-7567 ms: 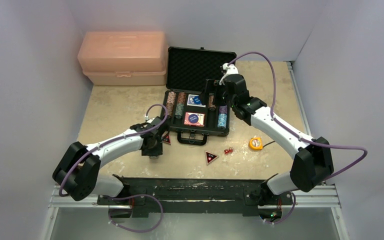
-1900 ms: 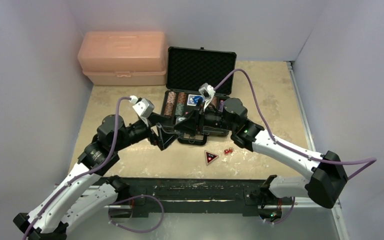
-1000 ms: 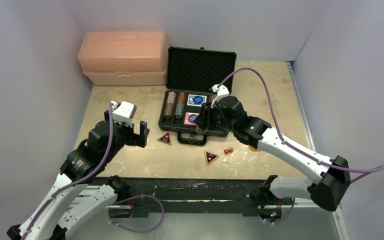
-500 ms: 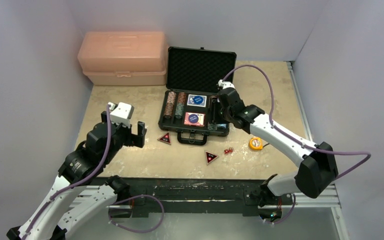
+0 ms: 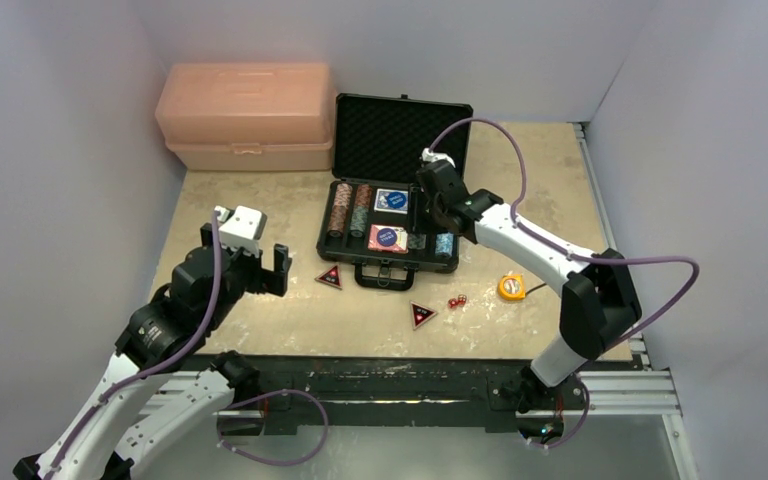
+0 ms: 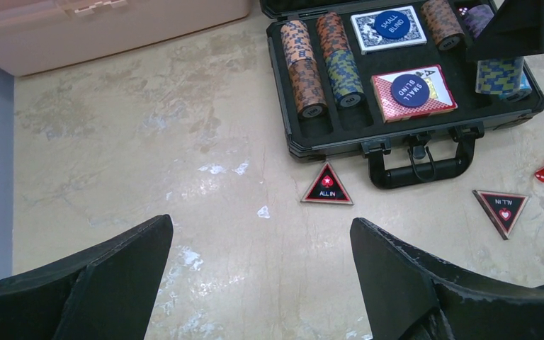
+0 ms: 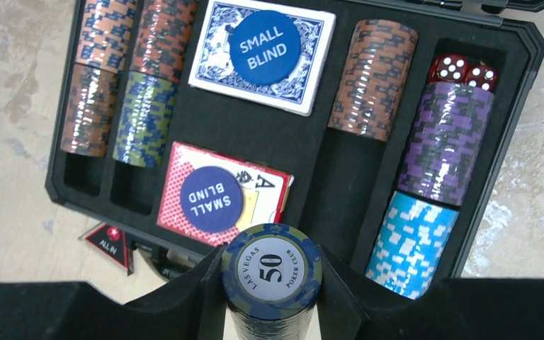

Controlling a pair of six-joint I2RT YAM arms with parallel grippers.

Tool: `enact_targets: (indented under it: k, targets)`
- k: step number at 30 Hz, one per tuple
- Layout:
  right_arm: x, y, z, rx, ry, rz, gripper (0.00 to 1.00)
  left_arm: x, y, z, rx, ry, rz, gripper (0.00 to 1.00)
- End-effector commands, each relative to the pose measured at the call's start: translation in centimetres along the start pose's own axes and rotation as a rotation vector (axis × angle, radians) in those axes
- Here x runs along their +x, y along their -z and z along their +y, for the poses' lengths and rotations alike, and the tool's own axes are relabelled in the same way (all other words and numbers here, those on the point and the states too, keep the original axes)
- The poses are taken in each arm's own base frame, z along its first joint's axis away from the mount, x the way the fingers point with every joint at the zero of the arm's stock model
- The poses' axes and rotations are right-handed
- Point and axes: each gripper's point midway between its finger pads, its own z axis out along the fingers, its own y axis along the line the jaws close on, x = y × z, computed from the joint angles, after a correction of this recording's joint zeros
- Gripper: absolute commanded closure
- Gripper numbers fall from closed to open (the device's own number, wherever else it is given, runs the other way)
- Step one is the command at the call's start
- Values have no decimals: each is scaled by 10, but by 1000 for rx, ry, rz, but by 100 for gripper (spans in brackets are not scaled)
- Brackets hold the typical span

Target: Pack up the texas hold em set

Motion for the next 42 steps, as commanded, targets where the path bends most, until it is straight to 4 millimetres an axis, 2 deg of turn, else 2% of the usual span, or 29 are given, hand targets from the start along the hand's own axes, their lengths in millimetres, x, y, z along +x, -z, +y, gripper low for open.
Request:
enact_targets:
  k: [1,18,35,42]
  targets:
    - [-35,6,6,7,-12,-92,100,-2,0,4,-18,-15,-18,4]
    - [-18,-25,-15,114,0,-49,100,-1,0,5,-19,-16,-21,4]
    - [10,-44,-18,122,-16,36,100,-1,-1,5,-22,-20,-22,4]
    - [26,-48,-20,120,-32,91,89,-1,0,5,-21,-21,-26,4]
